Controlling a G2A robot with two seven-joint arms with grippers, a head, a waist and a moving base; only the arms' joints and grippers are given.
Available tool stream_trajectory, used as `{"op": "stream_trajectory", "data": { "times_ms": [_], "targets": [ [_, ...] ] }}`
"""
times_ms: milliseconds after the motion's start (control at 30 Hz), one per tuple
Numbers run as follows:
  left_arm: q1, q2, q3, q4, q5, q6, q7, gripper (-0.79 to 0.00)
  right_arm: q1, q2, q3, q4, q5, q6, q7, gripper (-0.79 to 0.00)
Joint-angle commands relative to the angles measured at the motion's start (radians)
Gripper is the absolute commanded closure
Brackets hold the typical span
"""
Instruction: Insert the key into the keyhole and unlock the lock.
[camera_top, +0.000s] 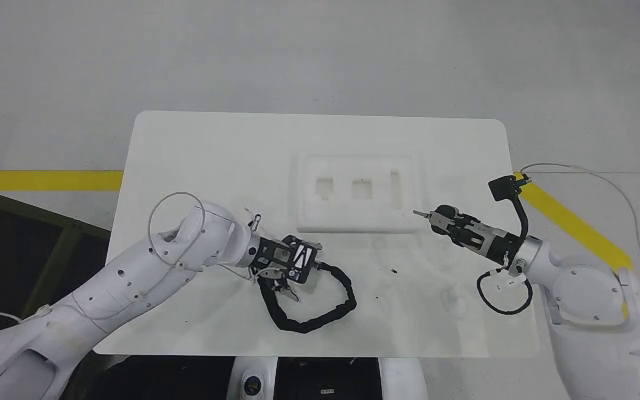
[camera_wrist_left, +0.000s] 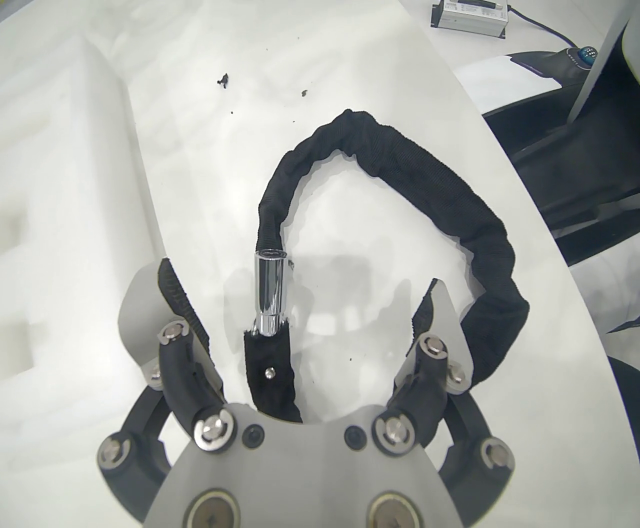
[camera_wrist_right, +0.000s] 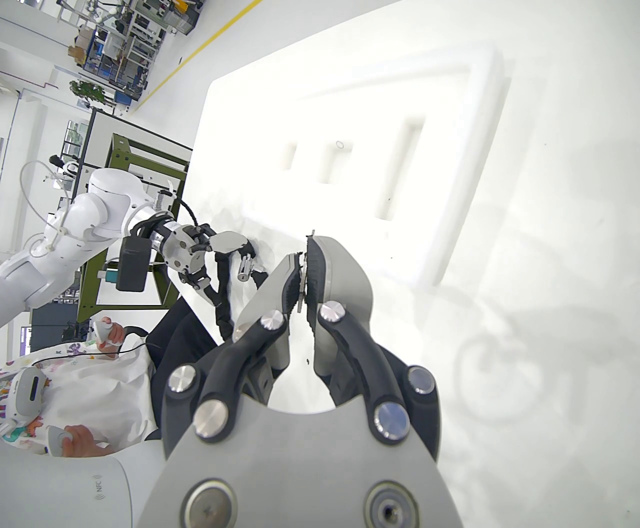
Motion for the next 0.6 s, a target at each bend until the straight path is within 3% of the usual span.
{"op": "stream_trajectory", "data": {
  "times_ms": [0,367,567],
  "targets": [
    [-0.016,-0.002,0.025,0.007,0.006,0.0,0.01,-0.785,0.0,0.0,0.0,0.0,0.0,0.0,0.0,0.0],
    [-0.087,-0.018,0.106,0.07,0.007,0.0,0.051,-0.754,0.0,0.0,0.0,0.0,0.0,0.0,0.0,0.0],
    [-0.111,-0.024,0.129,0.1,0.0,0.0,0.056,-0.613,0.0,0.0,0.0,0.0,0.0,0.0,0.0,0.0]
  ]
}}
